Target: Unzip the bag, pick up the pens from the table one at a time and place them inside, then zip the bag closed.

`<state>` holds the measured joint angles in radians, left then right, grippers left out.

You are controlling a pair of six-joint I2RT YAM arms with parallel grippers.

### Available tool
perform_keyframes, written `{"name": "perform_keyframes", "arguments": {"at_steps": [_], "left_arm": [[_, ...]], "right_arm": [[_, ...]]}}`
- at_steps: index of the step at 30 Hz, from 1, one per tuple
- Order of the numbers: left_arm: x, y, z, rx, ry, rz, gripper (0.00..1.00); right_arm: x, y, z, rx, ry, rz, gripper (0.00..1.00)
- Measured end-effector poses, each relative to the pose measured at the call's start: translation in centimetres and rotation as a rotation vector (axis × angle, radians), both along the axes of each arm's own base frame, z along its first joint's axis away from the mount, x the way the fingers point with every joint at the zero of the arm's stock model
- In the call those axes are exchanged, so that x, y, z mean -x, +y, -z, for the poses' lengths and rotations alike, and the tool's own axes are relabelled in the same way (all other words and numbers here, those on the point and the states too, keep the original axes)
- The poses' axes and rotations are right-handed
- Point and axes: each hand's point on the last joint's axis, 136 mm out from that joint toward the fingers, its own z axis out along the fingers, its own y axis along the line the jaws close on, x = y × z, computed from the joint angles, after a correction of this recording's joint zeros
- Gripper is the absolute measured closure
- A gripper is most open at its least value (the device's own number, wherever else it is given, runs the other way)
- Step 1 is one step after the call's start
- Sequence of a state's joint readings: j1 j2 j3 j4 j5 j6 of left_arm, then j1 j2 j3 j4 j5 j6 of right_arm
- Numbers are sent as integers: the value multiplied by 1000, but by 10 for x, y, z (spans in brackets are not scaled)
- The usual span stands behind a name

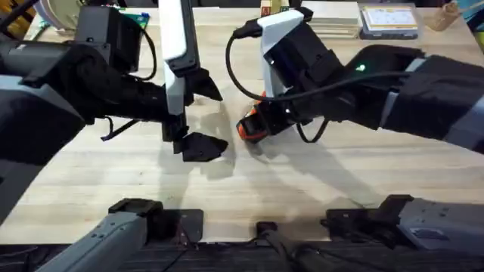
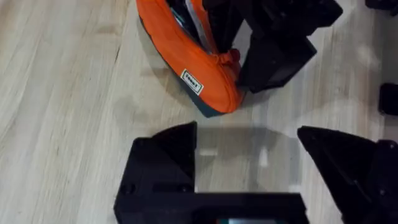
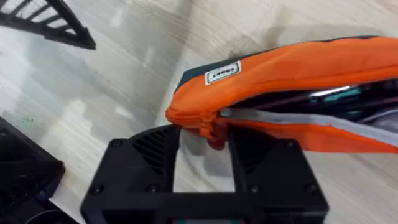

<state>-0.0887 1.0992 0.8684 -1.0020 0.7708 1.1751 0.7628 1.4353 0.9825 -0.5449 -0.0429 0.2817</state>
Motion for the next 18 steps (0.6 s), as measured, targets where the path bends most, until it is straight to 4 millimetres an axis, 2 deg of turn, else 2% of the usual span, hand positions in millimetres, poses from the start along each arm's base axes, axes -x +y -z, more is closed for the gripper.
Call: {"name": "perform_keyframes", "arguments": {"at_steps": [4,10,18], "left_arm": [[0,0,0,0,0,0,7],[0,0,0,0,0,0,7],[0,0,0,0,1,0,7]], "right_arm": [[1,2,0,-7,3,-3,684],[3,4,-1,-14,6,-11,955],[3,4,-1,-13,5,-11,967]]}}
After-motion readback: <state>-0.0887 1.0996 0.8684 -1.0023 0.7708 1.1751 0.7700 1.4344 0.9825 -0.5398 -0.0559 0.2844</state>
